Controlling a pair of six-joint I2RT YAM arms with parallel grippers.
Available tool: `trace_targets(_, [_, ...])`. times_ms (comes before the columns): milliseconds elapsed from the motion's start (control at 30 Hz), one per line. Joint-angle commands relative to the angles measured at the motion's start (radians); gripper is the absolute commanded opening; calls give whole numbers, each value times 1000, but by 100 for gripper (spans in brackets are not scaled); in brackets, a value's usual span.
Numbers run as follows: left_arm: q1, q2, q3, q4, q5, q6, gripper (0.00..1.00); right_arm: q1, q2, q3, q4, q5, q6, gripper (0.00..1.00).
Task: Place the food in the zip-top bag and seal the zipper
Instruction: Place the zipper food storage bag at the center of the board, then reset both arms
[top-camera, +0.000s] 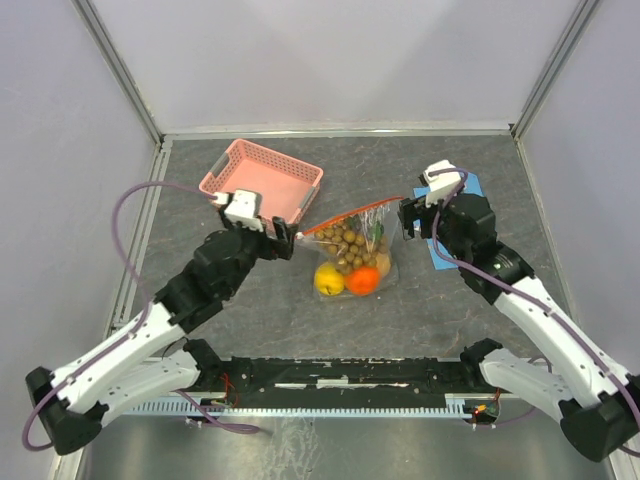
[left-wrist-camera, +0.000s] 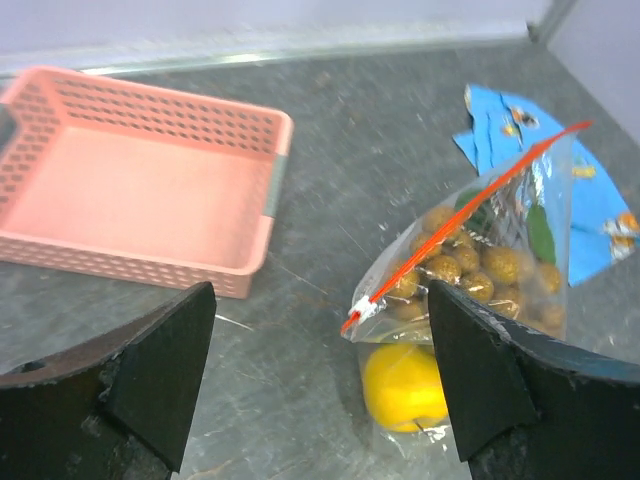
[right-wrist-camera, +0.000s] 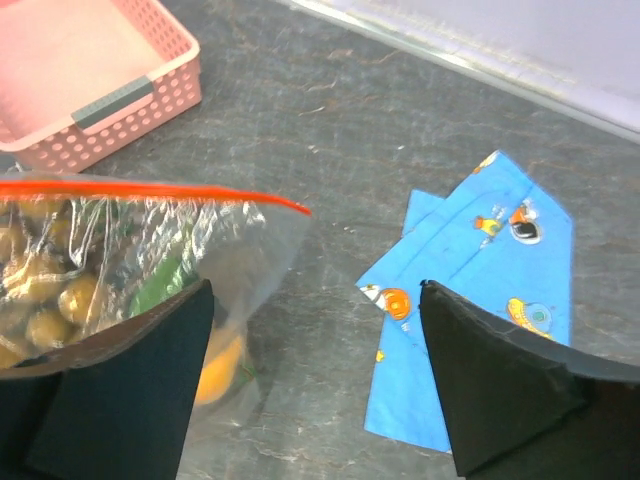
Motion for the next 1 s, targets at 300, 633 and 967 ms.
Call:
trace_targets(300, [4, -514, -50, -172, -451, 16, 100, 0, -329, -80, -149, 205, 188, 99])
trace_targets(633, [4, -772, -50, -403, -553, -123, 100, 1, -607, -139, -303, 326, 234, 99])
trace_targets(967, [4, -821, -27, -518, -570, -176, 99, 0, -723, -153, -351, 364, 256, 99])
